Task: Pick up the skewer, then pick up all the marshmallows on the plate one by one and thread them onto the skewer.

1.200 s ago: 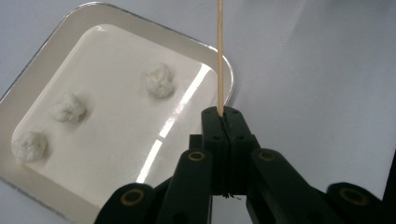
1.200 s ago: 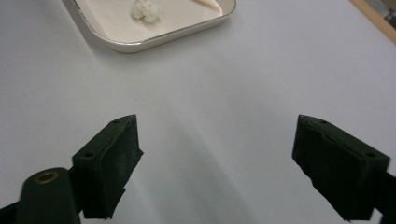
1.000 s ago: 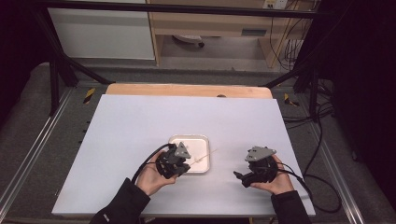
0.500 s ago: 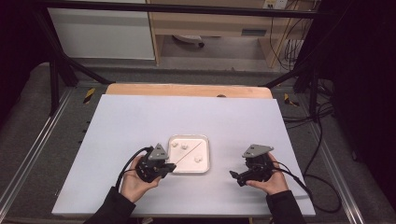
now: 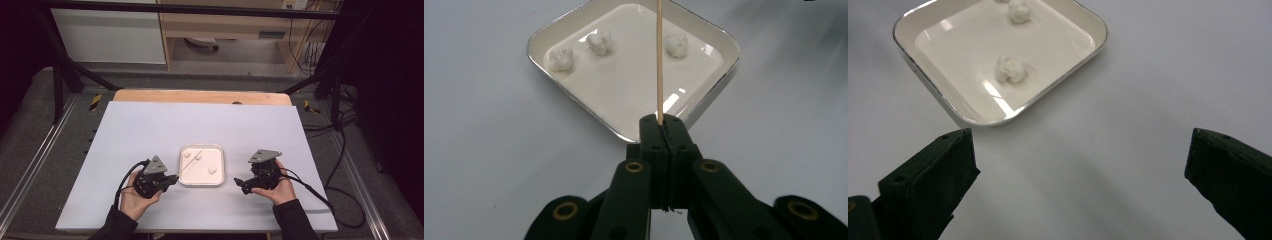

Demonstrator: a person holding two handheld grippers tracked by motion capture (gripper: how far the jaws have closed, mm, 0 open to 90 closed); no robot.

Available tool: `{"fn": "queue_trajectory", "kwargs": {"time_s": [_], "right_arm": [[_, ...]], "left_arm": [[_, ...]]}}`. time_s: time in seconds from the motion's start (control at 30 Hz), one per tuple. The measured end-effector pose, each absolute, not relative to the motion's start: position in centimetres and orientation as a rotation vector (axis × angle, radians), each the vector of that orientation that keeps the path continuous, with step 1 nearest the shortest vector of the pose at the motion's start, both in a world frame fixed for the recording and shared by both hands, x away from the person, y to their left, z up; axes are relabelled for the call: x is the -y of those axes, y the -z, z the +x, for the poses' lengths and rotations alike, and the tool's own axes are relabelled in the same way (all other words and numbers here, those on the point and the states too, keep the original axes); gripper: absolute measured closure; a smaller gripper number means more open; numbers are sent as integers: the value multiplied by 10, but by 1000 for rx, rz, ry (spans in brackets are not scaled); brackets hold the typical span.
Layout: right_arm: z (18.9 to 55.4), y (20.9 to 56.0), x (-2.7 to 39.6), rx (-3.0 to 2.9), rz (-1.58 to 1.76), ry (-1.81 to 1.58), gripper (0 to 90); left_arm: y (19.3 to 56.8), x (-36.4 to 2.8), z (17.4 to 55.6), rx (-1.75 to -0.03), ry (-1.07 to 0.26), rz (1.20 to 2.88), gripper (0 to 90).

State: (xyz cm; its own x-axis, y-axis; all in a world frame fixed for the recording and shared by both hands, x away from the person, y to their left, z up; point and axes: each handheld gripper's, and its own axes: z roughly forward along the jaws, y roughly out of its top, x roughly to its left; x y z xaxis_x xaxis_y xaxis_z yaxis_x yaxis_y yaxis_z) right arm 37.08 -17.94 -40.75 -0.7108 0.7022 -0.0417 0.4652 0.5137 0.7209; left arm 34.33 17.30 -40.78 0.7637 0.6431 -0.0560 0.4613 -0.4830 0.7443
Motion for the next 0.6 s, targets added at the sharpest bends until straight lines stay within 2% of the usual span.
{"fn": "queue_trajectory", "kwargs": {"time_s": [0.6], "right_arm": [[390, 401, 135, -2411, 1010, -1131, 16]], "left_arm": [[417, -189, 338, -864, -293, 2121, 885]]}}
